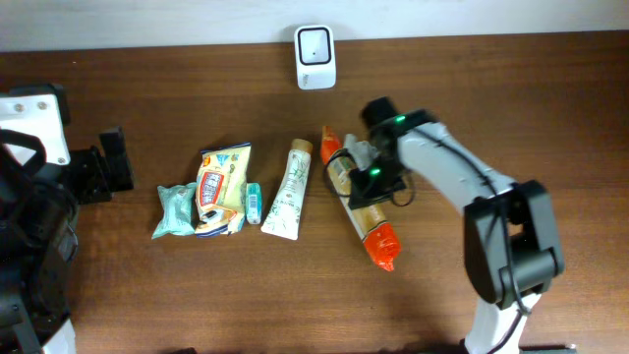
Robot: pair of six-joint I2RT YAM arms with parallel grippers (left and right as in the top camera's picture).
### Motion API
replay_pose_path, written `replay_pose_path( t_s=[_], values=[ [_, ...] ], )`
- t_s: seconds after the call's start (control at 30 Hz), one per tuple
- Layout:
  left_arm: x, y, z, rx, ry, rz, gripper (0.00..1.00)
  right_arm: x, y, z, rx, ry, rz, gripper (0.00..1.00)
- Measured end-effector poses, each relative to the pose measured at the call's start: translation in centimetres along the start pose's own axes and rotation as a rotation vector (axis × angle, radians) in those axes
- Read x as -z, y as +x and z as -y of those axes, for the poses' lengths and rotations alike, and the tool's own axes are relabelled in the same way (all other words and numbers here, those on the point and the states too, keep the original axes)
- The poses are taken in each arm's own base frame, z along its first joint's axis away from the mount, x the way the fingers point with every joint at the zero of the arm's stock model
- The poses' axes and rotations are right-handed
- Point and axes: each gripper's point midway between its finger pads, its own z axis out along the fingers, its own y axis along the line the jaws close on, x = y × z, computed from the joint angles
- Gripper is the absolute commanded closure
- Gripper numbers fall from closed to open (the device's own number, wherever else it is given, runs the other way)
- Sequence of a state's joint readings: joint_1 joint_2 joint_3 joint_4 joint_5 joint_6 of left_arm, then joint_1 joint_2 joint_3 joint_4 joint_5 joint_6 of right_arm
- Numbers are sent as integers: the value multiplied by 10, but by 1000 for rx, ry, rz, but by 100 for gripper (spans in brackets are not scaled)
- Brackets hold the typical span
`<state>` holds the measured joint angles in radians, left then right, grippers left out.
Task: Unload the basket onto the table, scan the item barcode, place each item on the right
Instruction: 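Lift the pasta bag and hold it up in front of the scanner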
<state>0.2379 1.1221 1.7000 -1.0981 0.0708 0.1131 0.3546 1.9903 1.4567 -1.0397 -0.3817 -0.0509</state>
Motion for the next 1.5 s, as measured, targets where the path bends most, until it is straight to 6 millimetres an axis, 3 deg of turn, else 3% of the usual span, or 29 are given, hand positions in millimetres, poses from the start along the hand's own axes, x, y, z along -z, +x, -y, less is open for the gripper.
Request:
replay_pose_path(
  t_s=[0.1,0.23,0.3,0.43,0.53,0.6,0.7,0.73,0.8,0.87,0.97,1.03,1.13,1.23,1.5],
  values=[
    [0,0,0,0,-1,1,1,29,7,1,41,-295,49,96],
    [0,0,0,0,-1,1,1,48,-3,-37,129,-540,140,96],
    [0,0,0,0,-1,1,1,60,-6,-45,111,-633,174,96],
    [0,0,0,0,-1,1,1,83,-10,-42,85,-657,198,96],
    [0,0,0,0,-1,1,1,141,-27,-62,167,-635,287,96],
    [0,0,0,0,-1,1,1,160,-31,-67,206,-606,325,96],
    [0,0,0,0,0,1,1,145,-46,-43,226,-374,331,96],
    [0,-1,0,0,-1,2,1,134,-73,-19,230,-124,377,96],
    [0,0,0,0,-1,1,1,129,-102,1,225,184,432,96],
    [0,0,0,0,0,1,1,151,-155,13,235,514,625,96],
    [0,0,0,0,0,-1,1,186,-216,25,273,868,864,96],
    [0,0,0,0,0,0,1,192,-253,44,331,1118,953,96],
    [0,0,0,0,-1,1,1,171,-275,69,402,1360,932,96],
    [0,0,0,0,0,1,1,121,-277,99,503,1506,745,96],
    [0,0,0,0,-1,1,1,119,-275,102,523,1539,704,96]
  ],
)
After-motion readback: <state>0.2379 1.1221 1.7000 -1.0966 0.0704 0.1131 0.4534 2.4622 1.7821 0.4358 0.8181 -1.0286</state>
